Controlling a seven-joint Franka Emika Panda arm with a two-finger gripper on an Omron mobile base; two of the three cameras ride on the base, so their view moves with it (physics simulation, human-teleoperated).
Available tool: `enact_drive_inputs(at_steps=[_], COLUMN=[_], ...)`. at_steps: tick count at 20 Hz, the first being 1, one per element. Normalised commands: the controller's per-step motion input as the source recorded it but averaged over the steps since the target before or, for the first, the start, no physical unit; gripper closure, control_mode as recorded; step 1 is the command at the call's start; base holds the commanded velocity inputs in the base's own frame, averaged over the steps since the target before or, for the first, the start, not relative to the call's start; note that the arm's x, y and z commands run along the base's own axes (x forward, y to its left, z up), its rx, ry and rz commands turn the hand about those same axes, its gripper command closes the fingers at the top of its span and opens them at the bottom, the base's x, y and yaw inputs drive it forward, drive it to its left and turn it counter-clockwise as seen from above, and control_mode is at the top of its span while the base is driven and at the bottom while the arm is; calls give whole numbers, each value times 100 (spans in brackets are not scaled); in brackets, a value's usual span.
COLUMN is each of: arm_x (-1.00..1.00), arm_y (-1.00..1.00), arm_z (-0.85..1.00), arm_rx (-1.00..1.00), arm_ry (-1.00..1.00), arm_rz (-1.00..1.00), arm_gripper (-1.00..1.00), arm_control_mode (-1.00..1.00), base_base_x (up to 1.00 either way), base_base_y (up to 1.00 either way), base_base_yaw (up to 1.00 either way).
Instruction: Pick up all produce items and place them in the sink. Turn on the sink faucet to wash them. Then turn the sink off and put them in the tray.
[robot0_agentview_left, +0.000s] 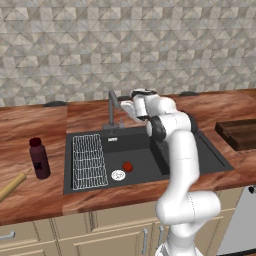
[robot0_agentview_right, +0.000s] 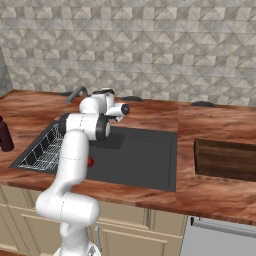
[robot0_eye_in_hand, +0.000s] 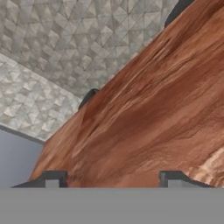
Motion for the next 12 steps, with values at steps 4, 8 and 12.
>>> enact_drive_inputs(at_steps=[4, 8, 12], arm_x=[-33, -83, -100], arm_y=[-24, -3, 0], arm_z=[51, 68, 28], arm_rx=[-3, -4, -14], arm_ry=[-6, -9, 0], arm_rz=[0, 0, 0], arm_gripper=[-100, -100, -100], arm_control_mode=[-100, -100, -100], base_base_x=[0, 0, 0], base_base_y=[0, 0, 0], base_base_yaw=[0, 0, 0])
